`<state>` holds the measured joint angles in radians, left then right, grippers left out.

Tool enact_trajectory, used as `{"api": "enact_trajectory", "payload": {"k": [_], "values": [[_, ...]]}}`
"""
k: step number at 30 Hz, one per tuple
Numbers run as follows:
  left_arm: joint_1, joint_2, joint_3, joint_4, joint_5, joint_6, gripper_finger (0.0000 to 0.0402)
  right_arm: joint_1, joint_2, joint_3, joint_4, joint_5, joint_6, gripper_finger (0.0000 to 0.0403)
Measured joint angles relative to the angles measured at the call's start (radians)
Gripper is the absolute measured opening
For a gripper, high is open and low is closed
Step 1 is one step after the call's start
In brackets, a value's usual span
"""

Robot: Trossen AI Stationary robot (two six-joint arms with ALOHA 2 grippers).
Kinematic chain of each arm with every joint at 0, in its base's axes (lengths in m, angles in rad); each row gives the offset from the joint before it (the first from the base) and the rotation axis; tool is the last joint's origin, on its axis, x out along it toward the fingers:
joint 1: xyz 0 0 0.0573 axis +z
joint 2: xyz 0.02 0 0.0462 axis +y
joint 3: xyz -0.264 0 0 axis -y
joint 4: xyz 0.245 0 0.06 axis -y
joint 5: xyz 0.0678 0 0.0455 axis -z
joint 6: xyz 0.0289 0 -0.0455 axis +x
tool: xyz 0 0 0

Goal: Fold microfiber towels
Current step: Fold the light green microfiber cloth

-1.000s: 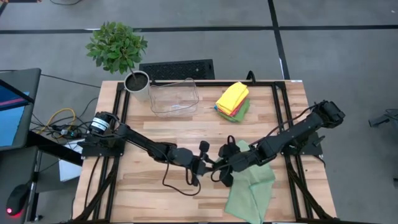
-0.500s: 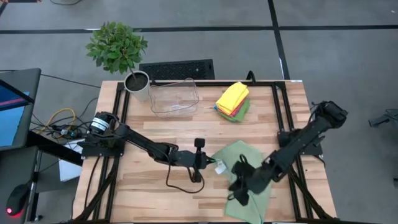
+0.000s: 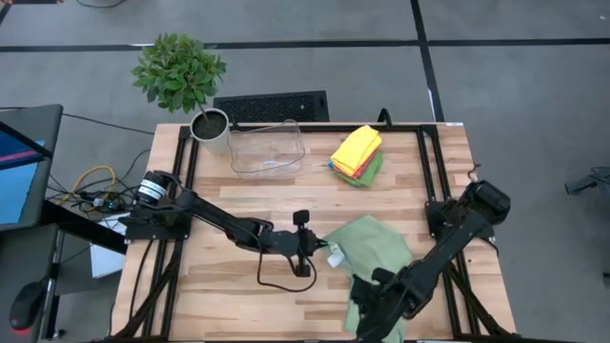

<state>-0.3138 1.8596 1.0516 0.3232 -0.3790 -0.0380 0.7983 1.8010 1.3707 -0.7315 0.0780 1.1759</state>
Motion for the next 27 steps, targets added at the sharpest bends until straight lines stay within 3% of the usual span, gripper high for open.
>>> {"api": "enact_trajectory", "payload": {"k": [5, 9, 13, 22, 27], "values": [[-0.001, -0.030, 0.000, -0.009, -0.003, 0.007, 0.0000, 0.025, 0.141, 0.222, -0.243, 0.018, -0.032, 0.0031], [0.000, -0.035, 0.000, -0.019, 0.000, 0.008, 0.0000, 0.050, 0.228, 0.309, -0.282, 0.018, -0.059, 0.0057], [-0.001, -0.035, 0.000, -0.038, 0.009, 0.001, 0.0000, 0.048, 0.290, 0.329, -0.275, -0.005, -0.077, 0.0098], [-0.001, -0.035, 0.000, -0.107, 0.013, -0.002, 0.0000, 0.009, 0.351, 0.317, -0.104, -0.011, -0.129, 0.0234], [-0.001, -0.035, 0.000, -0.111, 0.013, -0.003, 0.0000, 0.004, 0.383, 0.312, -0.091, 0.001, -0.137, 0.0249]]}}
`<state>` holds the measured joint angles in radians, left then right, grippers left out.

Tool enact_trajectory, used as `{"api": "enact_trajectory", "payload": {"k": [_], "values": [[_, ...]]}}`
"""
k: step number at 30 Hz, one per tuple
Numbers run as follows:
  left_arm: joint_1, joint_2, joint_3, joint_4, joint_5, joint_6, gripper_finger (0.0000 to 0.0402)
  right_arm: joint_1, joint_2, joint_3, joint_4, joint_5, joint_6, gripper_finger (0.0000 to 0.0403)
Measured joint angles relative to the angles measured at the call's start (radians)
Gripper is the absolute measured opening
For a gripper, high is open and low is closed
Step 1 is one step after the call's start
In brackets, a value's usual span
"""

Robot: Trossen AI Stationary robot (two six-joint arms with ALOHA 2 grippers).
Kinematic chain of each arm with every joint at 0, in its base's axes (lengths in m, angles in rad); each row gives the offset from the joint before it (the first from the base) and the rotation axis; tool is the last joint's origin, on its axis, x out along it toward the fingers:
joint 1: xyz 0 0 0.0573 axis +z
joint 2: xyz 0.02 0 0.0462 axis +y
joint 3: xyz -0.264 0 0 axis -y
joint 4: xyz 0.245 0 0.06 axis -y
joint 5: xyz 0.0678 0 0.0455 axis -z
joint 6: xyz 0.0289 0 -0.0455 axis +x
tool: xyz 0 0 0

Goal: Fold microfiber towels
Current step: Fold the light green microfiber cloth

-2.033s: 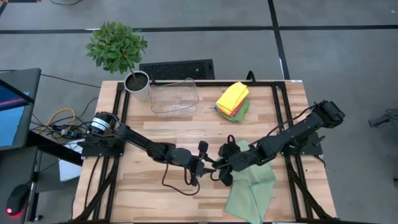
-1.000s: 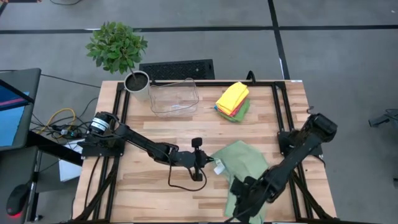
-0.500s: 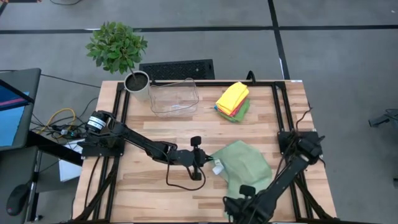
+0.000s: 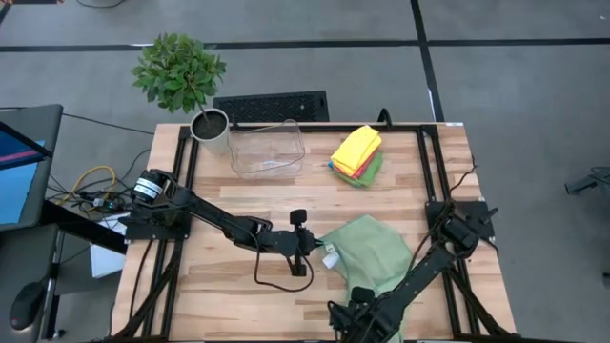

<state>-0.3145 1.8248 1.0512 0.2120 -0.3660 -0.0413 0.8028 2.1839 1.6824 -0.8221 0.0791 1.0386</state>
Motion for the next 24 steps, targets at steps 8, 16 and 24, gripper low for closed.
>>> {"api": "enact_trajectory", "payload": {"k": [8, 16, 24], "values": [[0.000, 0.000, 0.000, -0.020, 0.000, -0.001, 0.0000, 0.009, 0.067, 0.006, 0.037, -0.048, -0.002, 0.0245], [0.000, 0.000, 0.000, -0.023, -0.006, -0.001, 0.0000, 0.007, 0.073, 0.006, -0.037, -0.042, 0.003, 0.0207], [0.000, 0.000, 0.000, -0.042, -0.011, -0.020, 0.0000, -0.019, 0.068, -0.010, -0.067, -0.034, 0.008, 0.0029]]}}
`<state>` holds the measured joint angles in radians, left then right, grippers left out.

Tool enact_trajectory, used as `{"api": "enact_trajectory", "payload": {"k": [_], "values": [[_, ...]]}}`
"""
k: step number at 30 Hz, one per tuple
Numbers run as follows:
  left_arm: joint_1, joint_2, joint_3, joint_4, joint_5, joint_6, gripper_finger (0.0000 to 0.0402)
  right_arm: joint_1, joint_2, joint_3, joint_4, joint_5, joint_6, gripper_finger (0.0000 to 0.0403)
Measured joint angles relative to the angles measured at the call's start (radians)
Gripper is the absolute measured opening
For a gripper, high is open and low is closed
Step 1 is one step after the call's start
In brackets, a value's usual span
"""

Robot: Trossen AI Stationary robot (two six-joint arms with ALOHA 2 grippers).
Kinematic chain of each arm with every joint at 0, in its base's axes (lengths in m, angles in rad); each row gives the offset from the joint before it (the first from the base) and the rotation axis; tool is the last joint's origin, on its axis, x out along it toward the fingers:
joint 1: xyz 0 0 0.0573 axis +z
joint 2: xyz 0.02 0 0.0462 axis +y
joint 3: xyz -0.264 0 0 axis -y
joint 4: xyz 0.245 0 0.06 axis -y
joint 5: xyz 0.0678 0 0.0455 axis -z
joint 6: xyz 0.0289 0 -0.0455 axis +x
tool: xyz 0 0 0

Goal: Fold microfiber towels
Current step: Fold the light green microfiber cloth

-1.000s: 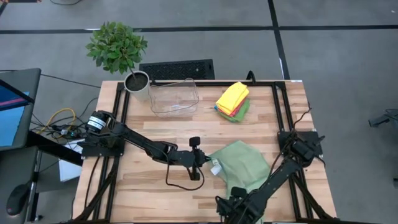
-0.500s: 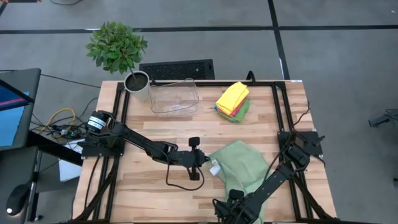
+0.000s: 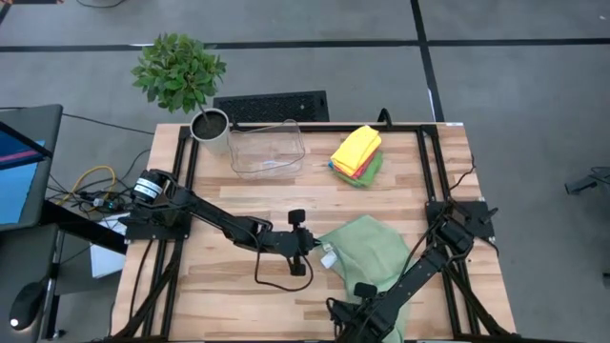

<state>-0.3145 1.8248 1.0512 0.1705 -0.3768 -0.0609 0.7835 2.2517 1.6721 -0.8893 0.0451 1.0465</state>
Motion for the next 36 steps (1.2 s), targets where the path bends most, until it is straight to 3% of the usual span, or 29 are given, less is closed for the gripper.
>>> {"api": "enact_trajectory", "payload": {"k": [5, 10, 16, 21, 30, 36], "values": [[0.000, 0.000, 0.000, -0.031, -0.006, -0.023, 0.0000, -0.003, -0.027, -0.004, 0.001, 0.028, -0.032, 0.0020], [0.000, 0.000, 0.000, -0.135, -0.080, -0.114, 0.0000, -0.018, -0.118, -0.007, -0.076, 0.148, -0.084, 0.0010], [-0.033, -0.059, 0.000, -0.387, -0.172, -0.244, 0.0000, -0.020, -0.252, -0.006, -0.152, 0.344, -0.120, 0.0005], [-0.094, -0.208, 0.000, -0.589, -0.287, -0.331, 0.0000, -0.025, -0.339, -0.004, -0.268, 0.504, -0.101, 0.0005], [-0.206, -0.601, 0.000, -0.920, -0.456, -0.538, 0.0000, -0.054, -0.502, -0.004, -0.373, 0.706, -0.140, 0.0004], [-0.214, -0.763, 0.001, -1.060, -0.545, -0.623, 0.0000, -0.085, -0.600, -0.003, -0.479, 0.801, -0.145, 0.0004]]}}
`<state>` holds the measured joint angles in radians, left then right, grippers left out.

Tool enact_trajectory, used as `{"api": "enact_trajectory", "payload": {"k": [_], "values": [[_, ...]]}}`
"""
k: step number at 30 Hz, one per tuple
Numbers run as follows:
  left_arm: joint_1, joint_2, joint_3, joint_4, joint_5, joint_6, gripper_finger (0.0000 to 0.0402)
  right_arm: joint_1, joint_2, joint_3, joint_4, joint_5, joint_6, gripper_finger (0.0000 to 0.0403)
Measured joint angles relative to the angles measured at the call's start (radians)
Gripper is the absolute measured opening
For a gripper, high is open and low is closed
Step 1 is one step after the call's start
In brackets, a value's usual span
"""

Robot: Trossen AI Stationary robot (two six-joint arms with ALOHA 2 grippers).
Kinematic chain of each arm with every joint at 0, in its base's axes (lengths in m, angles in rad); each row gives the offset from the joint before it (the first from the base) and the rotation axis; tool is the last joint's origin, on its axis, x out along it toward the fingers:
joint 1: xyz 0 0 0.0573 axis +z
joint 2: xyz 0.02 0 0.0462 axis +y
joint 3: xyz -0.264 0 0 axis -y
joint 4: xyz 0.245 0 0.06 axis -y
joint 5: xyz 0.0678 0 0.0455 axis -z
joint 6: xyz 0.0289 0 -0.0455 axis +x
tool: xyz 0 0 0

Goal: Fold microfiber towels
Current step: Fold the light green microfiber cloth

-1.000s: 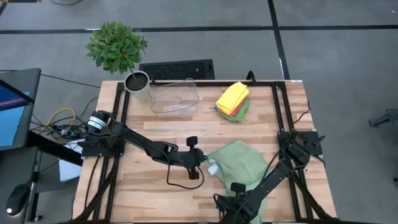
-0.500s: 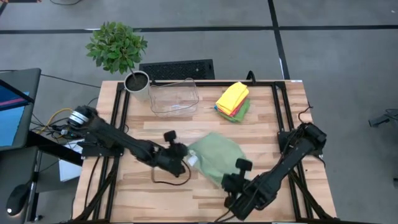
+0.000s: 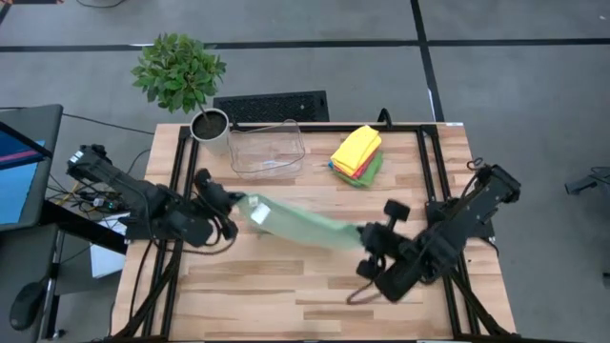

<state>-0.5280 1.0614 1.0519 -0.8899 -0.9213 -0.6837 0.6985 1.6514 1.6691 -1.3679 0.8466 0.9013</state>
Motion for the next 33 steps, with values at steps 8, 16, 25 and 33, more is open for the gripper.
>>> {"api": "enact_trajectory", "payload": {"k": [8, 16, 25, 33], "values": [[0.118, -0.021, 0.000, -0.020, -0.093, 0.155, 0.0000, -0.203, -0.017, 0.000, -0.073, 0.027, -0.221, 0.0004], [0.206, -0.050, 0.058, -0.044, -0.131, 0.273, 0.0000, -0.373, -0.050, 0.001, -0.120, 0.123, -0.381, 0.0005], [0.198, -0.066, 0.123, -0.044, -0.066, 0.360, 0.0000, -0.371, -0.123, 0.002, -0.113, 0.099, -0.350, 0.0006], [0.112, -0.044, -0.022, -0.051, 0.172, 0.138, 0.0000, -0.175, -0.053, -0.051, -0.048, -0.040, -0.144, 0.0006]]}}
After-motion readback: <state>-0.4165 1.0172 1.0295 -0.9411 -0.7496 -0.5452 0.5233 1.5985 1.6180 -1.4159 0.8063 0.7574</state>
